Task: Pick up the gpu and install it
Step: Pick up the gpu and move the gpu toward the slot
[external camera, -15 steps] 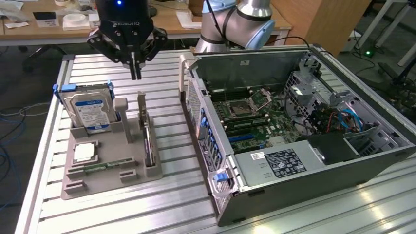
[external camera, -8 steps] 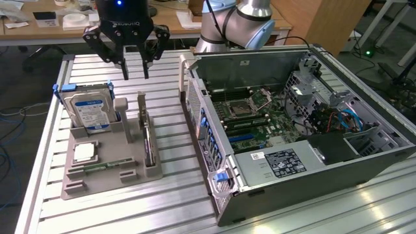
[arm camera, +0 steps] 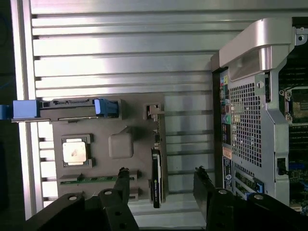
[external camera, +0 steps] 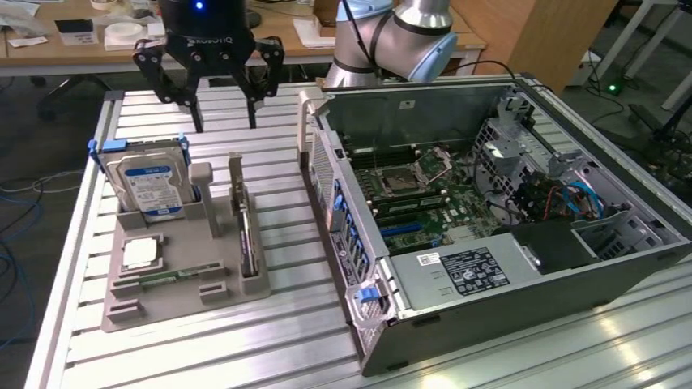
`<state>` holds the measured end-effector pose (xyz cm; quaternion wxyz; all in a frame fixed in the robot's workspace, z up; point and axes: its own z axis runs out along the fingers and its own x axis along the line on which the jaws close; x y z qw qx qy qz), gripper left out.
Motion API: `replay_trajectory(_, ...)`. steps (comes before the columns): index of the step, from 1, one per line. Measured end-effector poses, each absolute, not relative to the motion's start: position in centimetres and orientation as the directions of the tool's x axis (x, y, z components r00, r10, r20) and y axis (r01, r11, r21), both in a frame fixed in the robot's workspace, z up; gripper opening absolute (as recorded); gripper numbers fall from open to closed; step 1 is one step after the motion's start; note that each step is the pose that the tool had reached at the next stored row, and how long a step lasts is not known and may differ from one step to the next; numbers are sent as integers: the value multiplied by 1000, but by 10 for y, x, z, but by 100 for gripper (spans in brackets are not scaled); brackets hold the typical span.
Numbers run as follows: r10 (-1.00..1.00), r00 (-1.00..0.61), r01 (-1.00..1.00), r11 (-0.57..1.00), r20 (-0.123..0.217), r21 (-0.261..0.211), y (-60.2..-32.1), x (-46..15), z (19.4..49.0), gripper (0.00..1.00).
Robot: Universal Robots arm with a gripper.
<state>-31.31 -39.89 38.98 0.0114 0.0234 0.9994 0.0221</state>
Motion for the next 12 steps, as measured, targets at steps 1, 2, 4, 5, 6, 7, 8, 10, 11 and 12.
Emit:
replay_trajectory(1,33,-999,32,998,-20,45,-399,-313,389,65)
replay_trajectory(2,23,-1000,22,999,-19,45,-399,-313,388,65)
replay_trajectory(4,16,-1000,15,999,-17,44,-402,-313,387,65)
replay_trajectory(5,16,-1000,15,999,-18,45,-405,-313,385,65)
replay_trajectory(6,16,-1000,15,999,-18,45,-408,-313,383,65)
replay_trajectory(7,16,-1000,15,999,-18,45,-412,-313,382,65)
replay_trajectory(8,16,-1000,15,999,-17,45,-414,-313,380,65)
replay_trajectory(10,16,-1000,15,999,-18,45,-417,-313,376,65)
replay_trajectory(11,16,-1000,15,999,-18,45,-417,-313,374,65)
replay_trajectory(12,16,-1000,15,999,-17,45,-417,-313,373,65)
